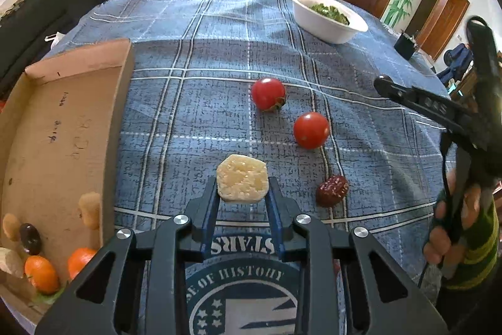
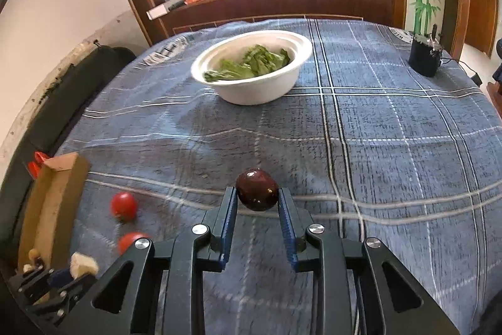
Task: Organize fruits
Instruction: 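Grasp a cream cube with the left tool while the right tool grasps a dark red plum, then carry the cream cube in the left tool and plum in the right tool over the tray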
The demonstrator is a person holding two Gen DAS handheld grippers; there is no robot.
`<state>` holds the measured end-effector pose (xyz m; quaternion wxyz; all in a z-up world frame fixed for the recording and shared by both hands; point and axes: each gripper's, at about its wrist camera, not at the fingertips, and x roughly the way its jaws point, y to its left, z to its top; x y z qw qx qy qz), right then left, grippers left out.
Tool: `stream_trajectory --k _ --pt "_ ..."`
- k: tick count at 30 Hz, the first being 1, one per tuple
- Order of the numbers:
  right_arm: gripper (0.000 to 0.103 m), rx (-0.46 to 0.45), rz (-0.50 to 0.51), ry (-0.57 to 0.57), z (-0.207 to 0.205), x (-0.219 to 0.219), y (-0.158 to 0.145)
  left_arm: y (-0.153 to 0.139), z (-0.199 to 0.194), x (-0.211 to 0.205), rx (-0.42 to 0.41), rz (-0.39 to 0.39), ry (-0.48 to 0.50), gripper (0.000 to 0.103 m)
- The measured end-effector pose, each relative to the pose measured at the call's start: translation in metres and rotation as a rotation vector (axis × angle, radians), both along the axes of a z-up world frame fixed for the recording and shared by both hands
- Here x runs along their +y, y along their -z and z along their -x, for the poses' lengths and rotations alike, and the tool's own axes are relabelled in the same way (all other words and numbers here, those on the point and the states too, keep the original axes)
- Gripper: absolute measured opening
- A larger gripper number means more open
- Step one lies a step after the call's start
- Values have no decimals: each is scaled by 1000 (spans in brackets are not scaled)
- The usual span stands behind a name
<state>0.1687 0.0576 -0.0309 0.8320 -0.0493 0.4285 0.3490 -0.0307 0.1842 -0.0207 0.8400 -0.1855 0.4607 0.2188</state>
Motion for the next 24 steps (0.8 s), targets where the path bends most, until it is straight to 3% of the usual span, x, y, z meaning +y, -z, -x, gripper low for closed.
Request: stream_trajectory --k 10,24 --pt "28 7 -99 -68 75 -23 -29 -16 20 -11 -19 -38 -9 27" --pt "27 2 -126 -143 139 -24 -46 -38 48 -18 -46 -103 -35 27"
